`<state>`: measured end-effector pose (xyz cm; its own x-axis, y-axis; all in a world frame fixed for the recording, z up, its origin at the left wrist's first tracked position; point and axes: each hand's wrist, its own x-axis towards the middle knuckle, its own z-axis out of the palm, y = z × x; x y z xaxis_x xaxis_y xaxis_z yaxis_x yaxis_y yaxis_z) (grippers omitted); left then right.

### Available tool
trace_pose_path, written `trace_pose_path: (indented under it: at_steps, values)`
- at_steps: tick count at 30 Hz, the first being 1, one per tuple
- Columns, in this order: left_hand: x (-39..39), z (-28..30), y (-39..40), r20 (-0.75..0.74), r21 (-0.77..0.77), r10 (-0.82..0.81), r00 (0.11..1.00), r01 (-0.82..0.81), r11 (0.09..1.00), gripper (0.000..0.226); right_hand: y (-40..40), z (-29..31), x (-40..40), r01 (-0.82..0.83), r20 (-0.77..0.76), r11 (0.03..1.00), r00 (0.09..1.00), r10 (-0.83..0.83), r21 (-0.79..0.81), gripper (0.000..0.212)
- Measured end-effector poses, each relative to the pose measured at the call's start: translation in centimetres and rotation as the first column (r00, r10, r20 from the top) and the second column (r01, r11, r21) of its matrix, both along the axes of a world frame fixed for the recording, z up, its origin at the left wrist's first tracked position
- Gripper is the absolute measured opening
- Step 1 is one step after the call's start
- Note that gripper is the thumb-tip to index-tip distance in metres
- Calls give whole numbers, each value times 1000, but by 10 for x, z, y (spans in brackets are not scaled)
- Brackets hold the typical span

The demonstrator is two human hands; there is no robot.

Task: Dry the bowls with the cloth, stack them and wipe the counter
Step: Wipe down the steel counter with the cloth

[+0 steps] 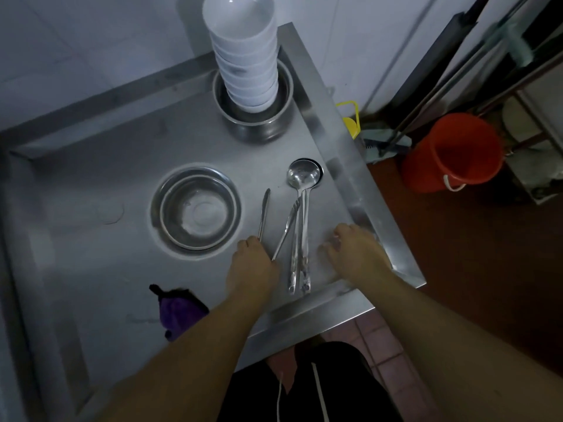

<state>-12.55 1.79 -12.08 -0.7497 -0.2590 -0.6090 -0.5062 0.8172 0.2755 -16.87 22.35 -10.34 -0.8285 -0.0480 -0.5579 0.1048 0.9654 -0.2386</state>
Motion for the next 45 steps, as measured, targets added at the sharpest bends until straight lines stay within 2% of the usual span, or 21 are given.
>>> trace_pose_path:
  at_steps: [5, 10, 14, 19, 22, 25, 29, 32, 37, 39, 42, 43, 44, 45]
  values:
    - [-3, -10, 15, -31, 8, 50, 998, -50, 999, 50, 8, 0, -3, 51, -1, 998, 999, -51, -44, 29]
    - [-4, -12, 16, -44, 40, 107, 993, -106, 994, 56, 2, 1, 3, 34, -30, 995, 999, -37, -90, 28]
    - [-1, -7, 5, -25, 84, 139, 990, -137, 987, 56, -18, 6, 7, -16, -73, 989, 997, 6, -146, 25]
    - [18, 4, -24, -8, 27, 110, 994, -110, 994, 60, -62, 19, 15, -60, -121, 972, 992, 33, -228, 28]
    - [36, 10, -51, -53, 1, 64, 997, -64, 998, 57, -92, 24, 25, -141, -165, 959, 981, 102, -247, 28]
    - [60, 15, -85, -120, -74, 8, 993, -17, 997, 43, -128, 19, 42, -242, -197, 933, 961, 193, -266, 28]
    - [100, 20, -140, -160, -171, -71, 985, 43, 984, 35, -179, 1, 80, -432, -160, 847, 902, 401, -309, 37]
    - [134, 26, -188, -141, -208, -44, 989, 14, 978, 38, -215, -14, 117, -495, -152, 787, 867, 474, -369, 49]
    - [181, 31, -268, -170, -216, 66, 983, -102, 971, 39, -248, -48, 171, -590, -6, 717, 774, 633, -372, 77]
    - [193, 31, -295, -178, -217, 92, 980, -130, 967, 38, -249, -55, 182, -648, -93, 701, 751, 654, -300, 77]
    - [208, 31, -326, -196, -220, 117, 974, -160, 962, 37, -249, -61, 183, -726, -360, 661, 677, 642, -187, 58]
    - [212, 31, -334, -210, -211, 133, 969, -178, 961, 37, -249, -64, 179, -711, -424, 687, 674, 605, -151, 52]
    - [217, 30, -341, -228, -200, 148, 962, -195, 960, 36, -250, -67, 174, -650, -459, 749, 708, 536, -128, 51]
    - [221, 29, -347, -248, -192, 161, 955, -212, 958, 34, -253, -70, 170, -533, -445, 836, 785, 431, -131, 50]
